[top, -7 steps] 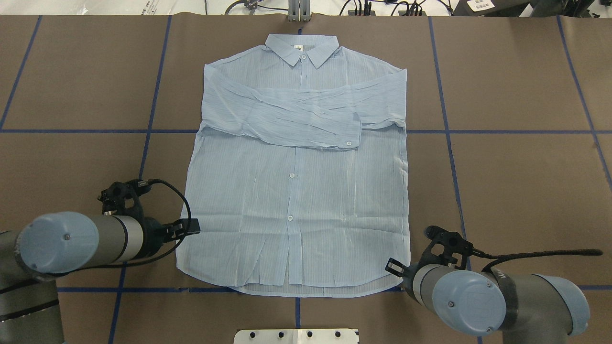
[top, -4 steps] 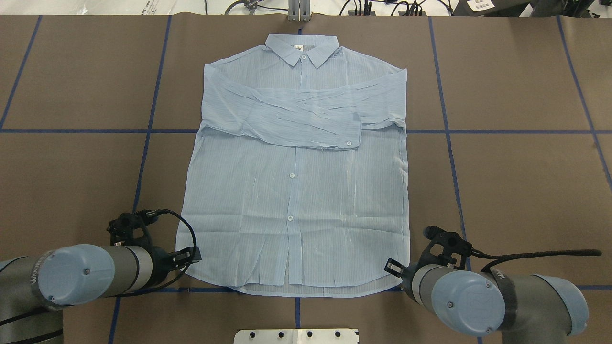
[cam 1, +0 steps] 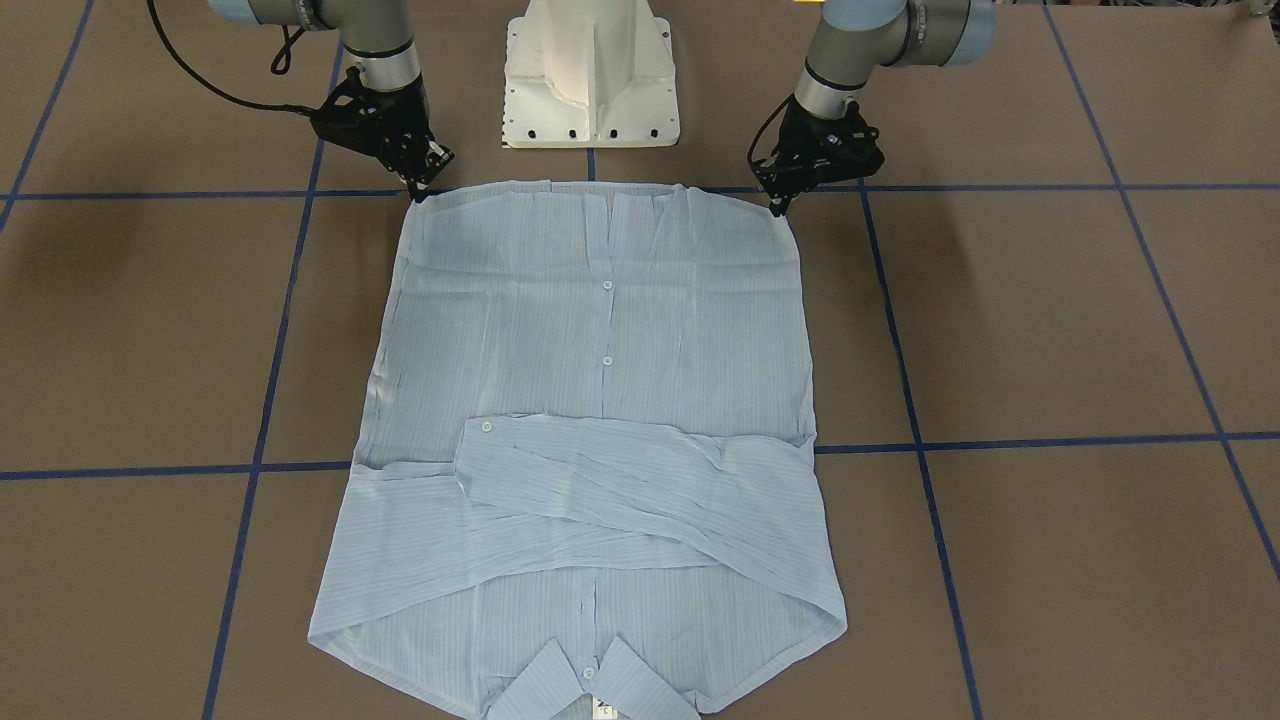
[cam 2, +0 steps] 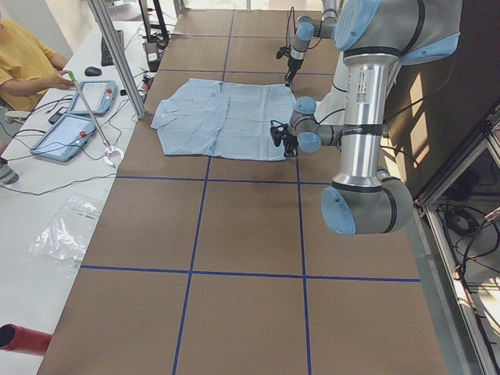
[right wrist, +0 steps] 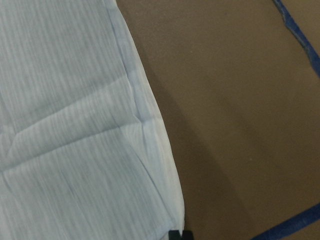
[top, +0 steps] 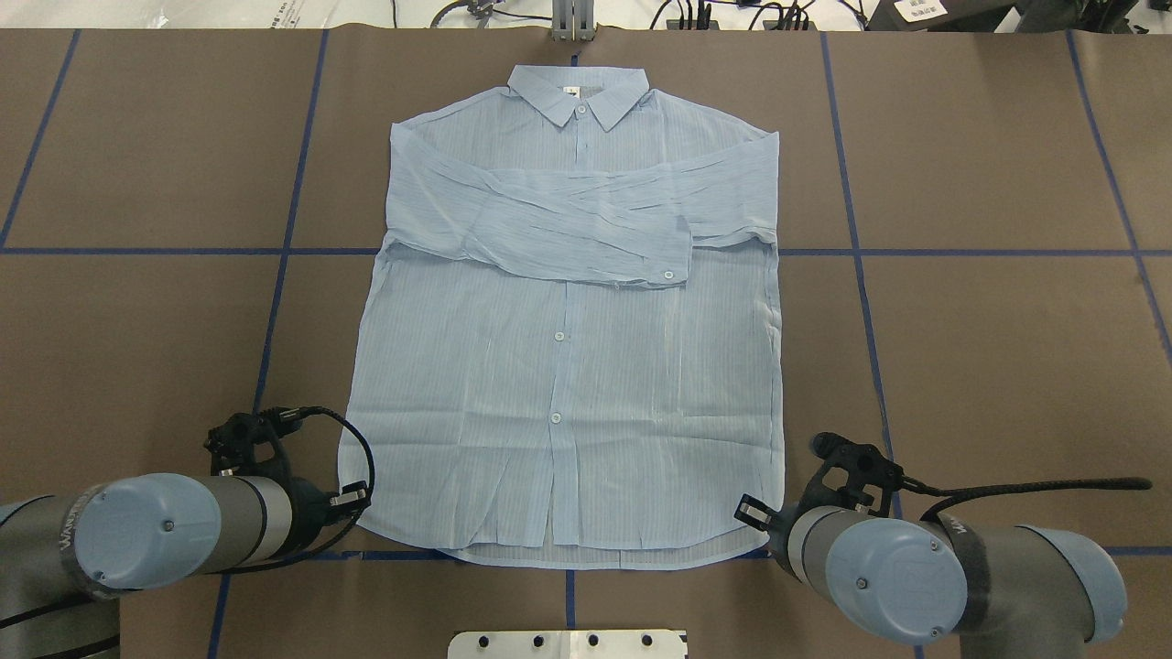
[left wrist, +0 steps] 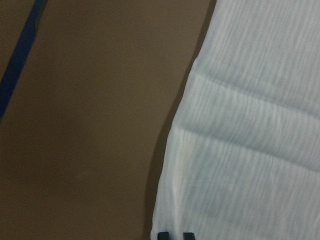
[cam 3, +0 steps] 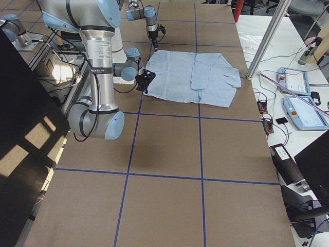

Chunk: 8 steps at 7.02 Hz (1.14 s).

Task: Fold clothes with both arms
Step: 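Grasp both hem corners nearest the robot with both grippers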

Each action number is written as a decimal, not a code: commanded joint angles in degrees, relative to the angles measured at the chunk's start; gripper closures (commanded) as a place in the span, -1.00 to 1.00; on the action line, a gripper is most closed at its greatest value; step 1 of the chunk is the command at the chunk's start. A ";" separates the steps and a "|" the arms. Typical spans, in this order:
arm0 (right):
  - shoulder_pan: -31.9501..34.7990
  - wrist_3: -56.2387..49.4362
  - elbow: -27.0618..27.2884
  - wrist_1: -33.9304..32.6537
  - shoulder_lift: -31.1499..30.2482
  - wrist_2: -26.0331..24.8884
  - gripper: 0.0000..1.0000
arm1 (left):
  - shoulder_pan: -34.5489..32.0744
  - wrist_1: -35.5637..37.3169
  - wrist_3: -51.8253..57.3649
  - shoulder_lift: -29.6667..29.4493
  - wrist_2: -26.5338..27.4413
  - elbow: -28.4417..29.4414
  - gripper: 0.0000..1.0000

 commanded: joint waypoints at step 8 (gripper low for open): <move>-2.18 0.17 11.44 -0.35 -10.20 -0.01 1.00 | 1.28 5.86 -16.52 -0.11 -8.65 -12.36 1.00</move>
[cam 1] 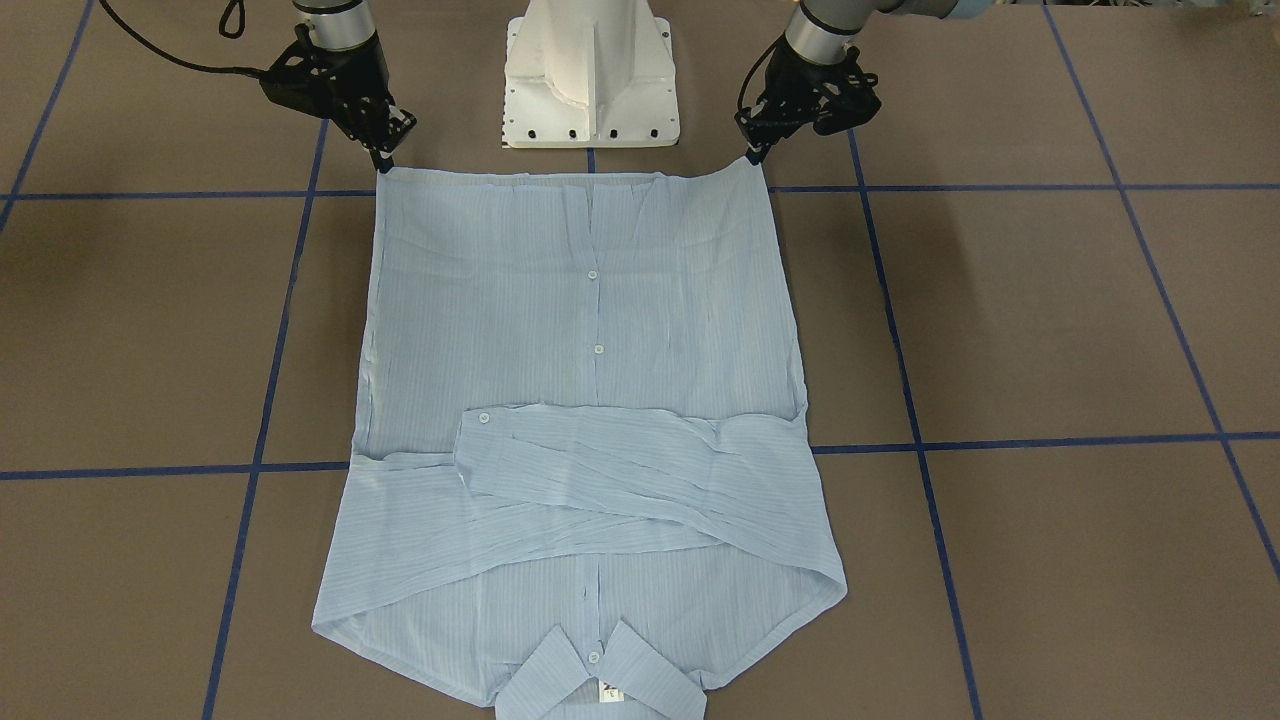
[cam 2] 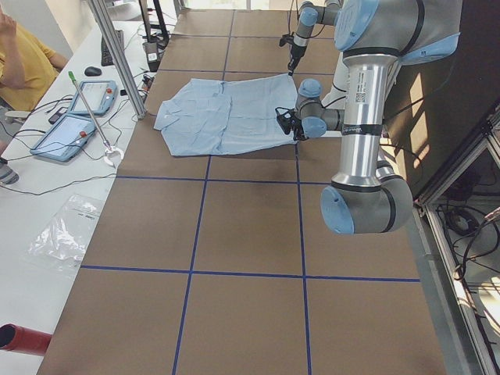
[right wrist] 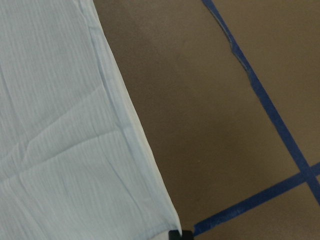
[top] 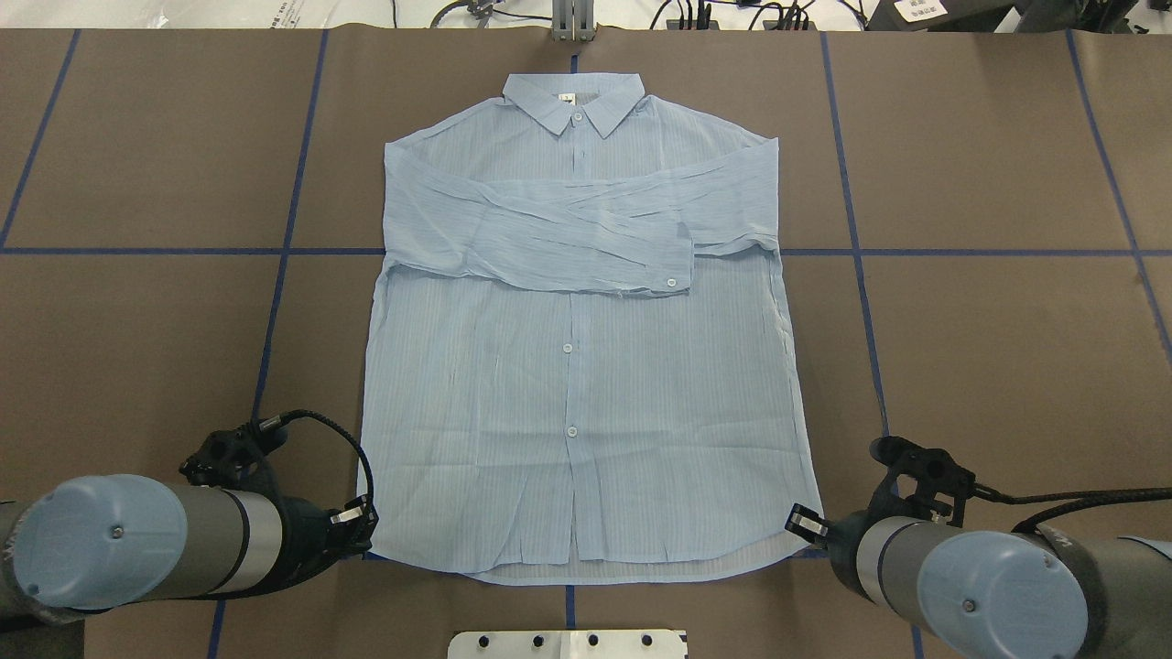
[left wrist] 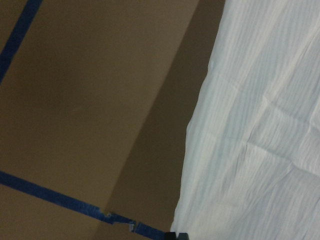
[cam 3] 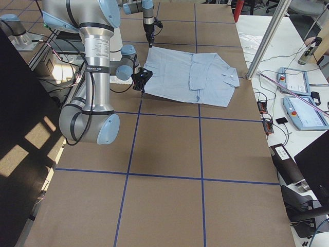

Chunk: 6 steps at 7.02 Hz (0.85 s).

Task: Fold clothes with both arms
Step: 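Grasp both hem corners nearest the robot with both grippers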

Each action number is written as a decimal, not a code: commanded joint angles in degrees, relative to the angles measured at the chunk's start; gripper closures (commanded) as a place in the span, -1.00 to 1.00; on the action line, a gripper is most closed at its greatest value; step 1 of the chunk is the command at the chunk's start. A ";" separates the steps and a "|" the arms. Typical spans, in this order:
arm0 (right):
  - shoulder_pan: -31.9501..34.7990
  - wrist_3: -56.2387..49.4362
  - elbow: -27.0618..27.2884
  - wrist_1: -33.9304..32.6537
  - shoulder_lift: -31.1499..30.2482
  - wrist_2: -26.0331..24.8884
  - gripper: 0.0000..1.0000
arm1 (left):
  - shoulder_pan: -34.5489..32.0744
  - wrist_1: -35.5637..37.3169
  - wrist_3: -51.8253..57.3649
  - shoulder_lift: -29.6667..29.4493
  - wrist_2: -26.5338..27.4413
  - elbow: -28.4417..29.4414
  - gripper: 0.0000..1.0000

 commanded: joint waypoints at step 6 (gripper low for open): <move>12.50 -2.43 2.62 -0.06 5.34 0.19 1.00 | -15.42 3.78 7.87 -11.70 -2.09 5.83 1.00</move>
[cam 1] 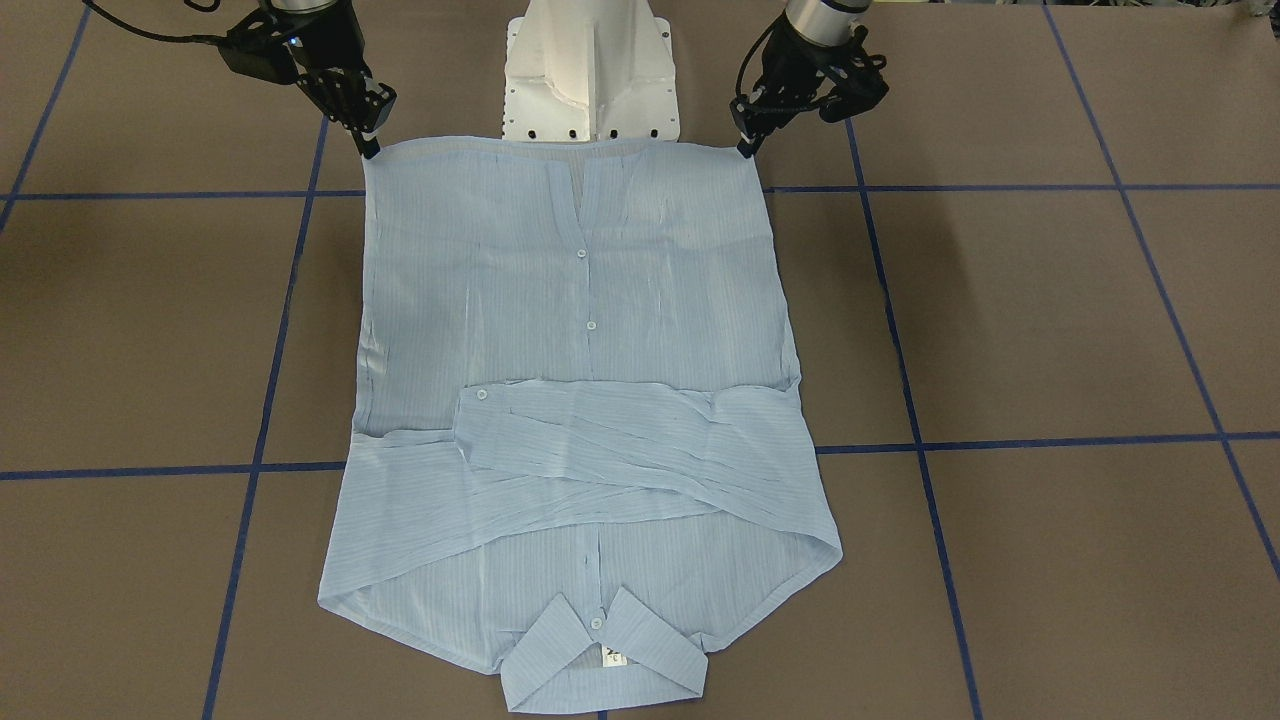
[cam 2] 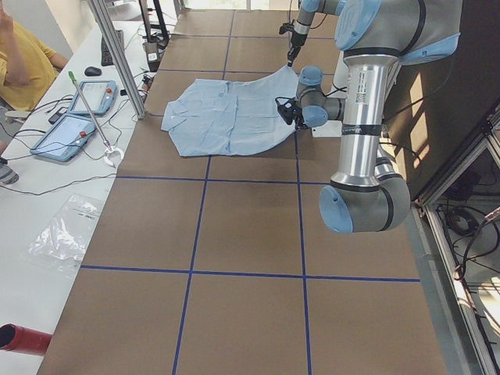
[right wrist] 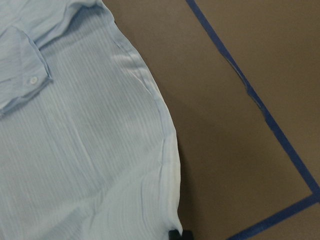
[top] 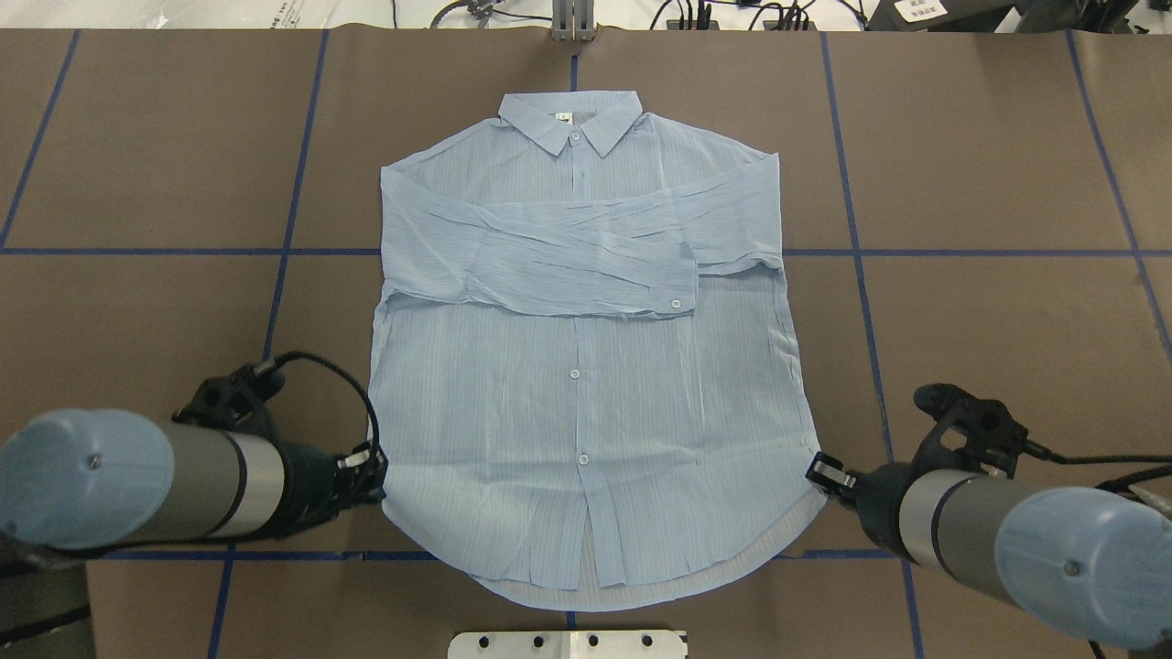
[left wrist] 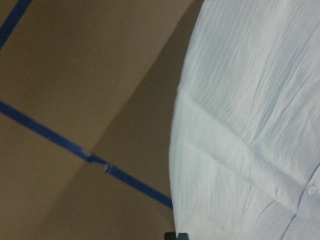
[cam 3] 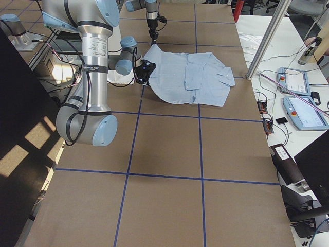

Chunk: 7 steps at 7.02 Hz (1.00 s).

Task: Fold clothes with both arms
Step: 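Lift the hem with both grippers and fold it up toward the collar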

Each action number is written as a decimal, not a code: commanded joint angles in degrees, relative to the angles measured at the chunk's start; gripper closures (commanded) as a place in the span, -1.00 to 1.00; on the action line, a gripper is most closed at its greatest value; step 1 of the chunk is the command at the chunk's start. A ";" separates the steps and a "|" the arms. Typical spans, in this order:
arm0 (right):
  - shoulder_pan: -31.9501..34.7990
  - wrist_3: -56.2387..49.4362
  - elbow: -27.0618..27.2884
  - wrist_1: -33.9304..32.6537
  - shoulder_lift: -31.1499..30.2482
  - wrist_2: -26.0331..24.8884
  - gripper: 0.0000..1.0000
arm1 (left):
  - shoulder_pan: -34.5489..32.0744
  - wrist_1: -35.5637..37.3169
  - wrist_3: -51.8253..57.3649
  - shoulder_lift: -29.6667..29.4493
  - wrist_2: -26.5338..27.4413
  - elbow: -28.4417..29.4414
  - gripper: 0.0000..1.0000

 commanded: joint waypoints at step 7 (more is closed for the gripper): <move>28.08 -19.62 -29.91 -2.84 26.23 9.48 1.00 | -24.57 -11.90 15.43 -18.83 -4.23 33.26 1.00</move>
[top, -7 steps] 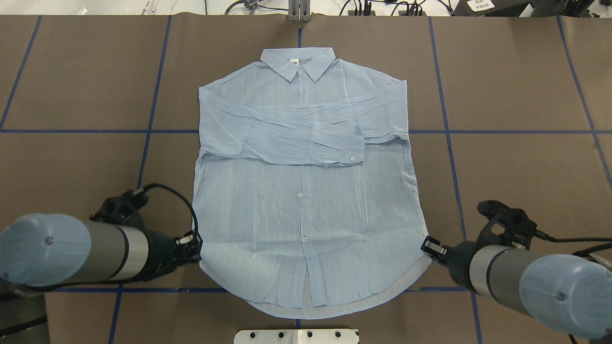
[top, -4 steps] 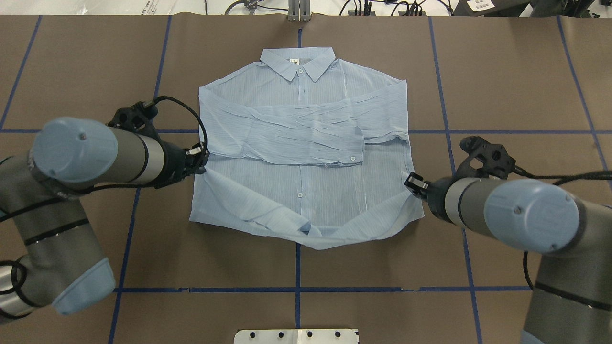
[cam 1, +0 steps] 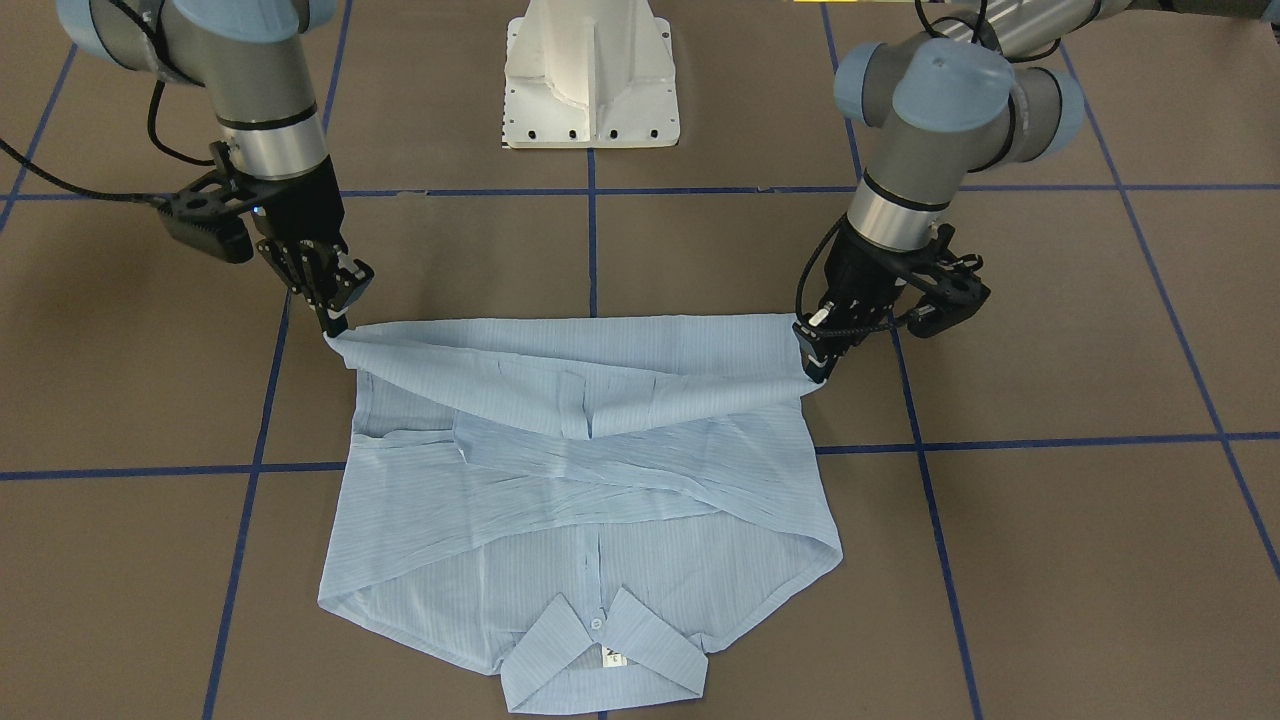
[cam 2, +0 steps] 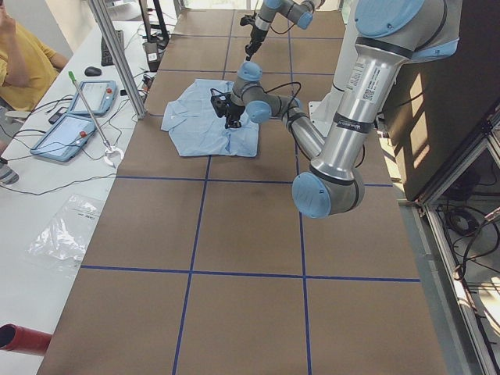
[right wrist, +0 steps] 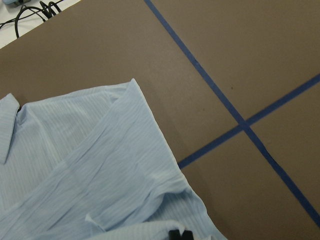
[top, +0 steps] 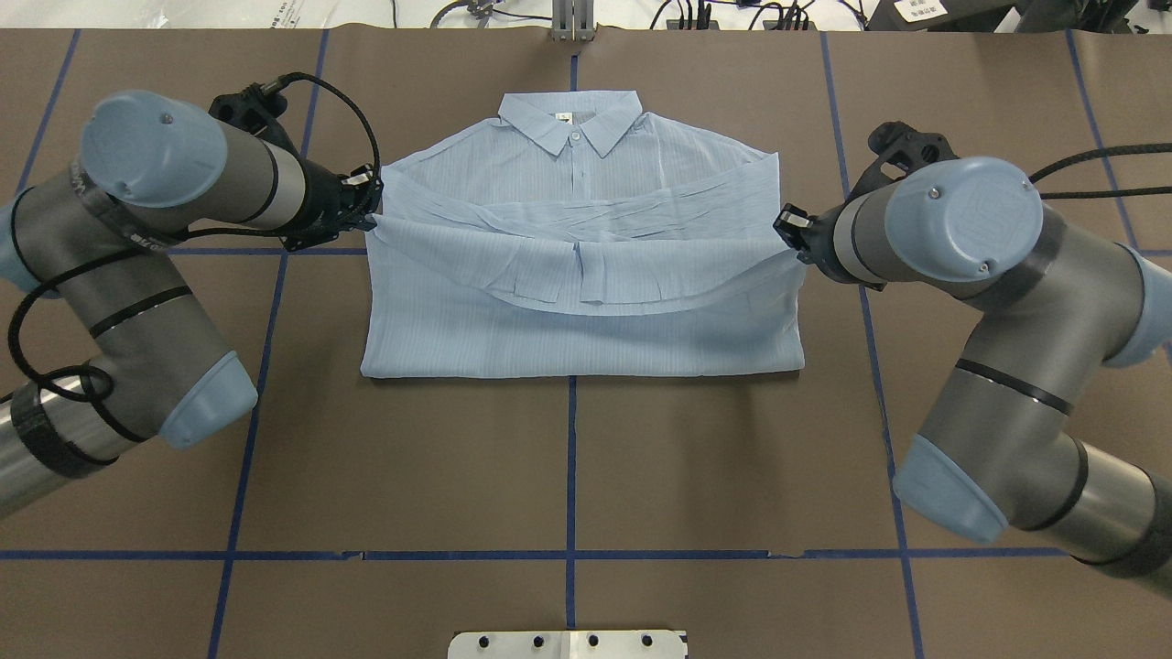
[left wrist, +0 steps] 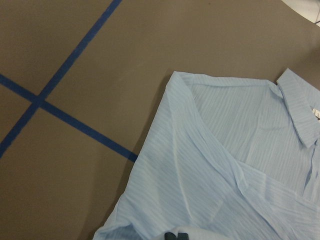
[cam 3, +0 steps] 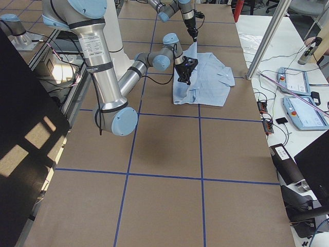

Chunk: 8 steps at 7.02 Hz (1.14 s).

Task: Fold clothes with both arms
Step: 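Lift the hem with both grippers and fold it up toward the collar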

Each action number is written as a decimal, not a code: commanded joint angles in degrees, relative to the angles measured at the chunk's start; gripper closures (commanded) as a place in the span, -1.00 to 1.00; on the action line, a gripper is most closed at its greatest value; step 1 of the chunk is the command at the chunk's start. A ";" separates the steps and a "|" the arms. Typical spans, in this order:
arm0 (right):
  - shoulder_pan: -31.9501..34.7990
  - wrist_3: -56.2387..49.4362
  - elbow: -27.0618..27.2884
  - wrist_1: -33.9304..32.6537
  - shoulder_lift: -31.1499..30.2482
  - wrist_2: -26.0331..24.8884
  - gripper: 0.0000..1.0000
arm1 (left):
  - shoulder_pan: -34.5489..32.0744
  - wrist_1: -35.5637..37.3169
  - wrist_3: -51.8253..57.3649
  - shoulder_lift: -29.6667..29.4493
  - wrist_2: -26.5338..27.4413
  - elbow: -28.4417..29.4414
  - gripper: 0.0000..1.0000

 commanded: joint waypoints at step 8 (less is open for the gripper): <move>5.44 -4.95 -36.52 11.96 17.48 -0.01 1.00 | -4.09 -19.02 2.19 -11.55 0.30 31.43 1.00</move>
